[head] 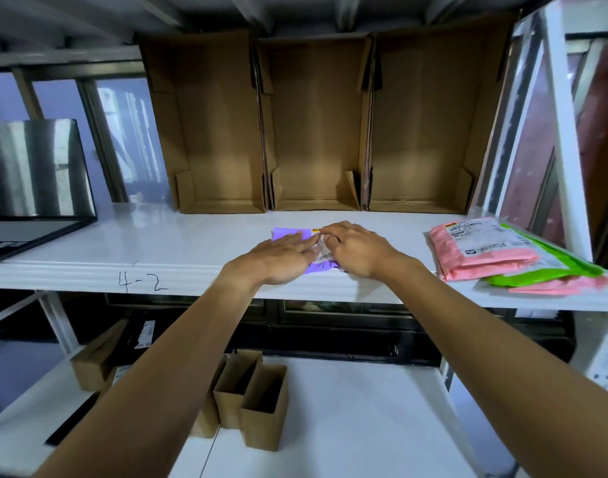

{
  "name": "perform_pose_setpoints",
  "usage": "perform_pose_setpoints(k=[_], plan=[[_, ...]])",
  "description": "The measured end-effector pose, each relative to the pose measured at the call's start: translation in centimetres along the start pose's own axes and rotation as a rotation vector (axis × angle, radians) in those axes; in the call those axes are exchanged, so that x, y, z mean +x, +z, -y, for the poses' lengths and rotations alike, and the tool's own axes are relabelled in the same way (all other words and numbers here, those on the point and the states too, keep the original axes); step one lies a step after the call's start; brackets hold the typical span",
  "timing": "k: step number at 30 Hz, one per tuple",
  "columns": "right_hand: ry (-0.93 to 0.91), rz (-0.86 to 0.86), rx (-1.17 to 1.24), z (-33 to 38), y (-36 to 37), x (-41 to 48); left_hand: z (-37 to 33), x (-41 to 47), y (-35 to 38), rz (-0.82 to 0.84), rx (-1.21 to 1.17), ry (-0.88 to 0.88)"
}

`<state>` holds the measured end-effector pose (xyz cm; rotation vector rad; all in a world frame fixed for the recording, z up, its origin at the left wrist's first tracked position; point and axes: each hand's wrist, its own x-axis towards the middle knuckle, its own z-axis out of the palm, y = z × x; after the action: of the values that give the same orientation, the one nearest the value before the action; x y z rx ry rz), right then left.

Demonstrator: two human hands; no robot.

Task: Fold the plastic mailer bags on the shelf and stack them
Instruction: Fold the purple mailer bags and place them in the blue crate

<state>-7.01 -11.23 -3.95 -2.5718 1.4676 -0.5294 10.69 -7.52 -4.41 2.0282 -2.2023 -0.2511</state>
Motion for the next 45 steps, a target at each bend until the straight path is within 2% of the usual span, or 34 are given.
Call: perform_pose_setpoints(k=[6,10,17,19,22,29,31,36,39,45], plan=[[0.068,0.057,-0.048,0.2,-0.6,-0.2,-0.7,-0.2,-0.6,0.031,-0.040,-0.111],[0.087,0.076,-0.104,0.3,-1.0,-0.4,-0.1,1.2,-1.5,0.034,0.080,-0.126],[0.024,0.048,-0.140,0.2,-1.1,-0.4,-1.4,1.9,-0.1,-0.210,0.263,-0.009],[0.028,0.067,-0.105,0.1,-1.1,-0.2,-1.0,2.0,0.3,-0.209,0.118,0.043],[0.077,0.052,-0.010,0.1,-1.1,0.0,-0.9,1.7,-0.1,-0.088,-0.047,0.056],[0.122,0.071,-0.043,-0.1,-0.9,0.3,-0.5,3.1,0.3,-0.034,-0.004,0.042],[0.131,0.067,-0.029,0.0,-0.9,0.3,-0.6,3.2,0.3,-0.047,0.016,0.003],[0.180,0.042,0.066,0.1,-1.0,0.2,-0.8,2.5,0.3,-0.125,0.026,-0.239],[0.181,0.008,0.147,0.0,-0.9,0.0,-0.9,2.4,0.4,-0.237,-0.008,-0.323],[0.288,-0.184,0.304,-0.8,-0.9,0.3,-0.2,1.8,0.0,-0.366,-0.194,-0.303]])
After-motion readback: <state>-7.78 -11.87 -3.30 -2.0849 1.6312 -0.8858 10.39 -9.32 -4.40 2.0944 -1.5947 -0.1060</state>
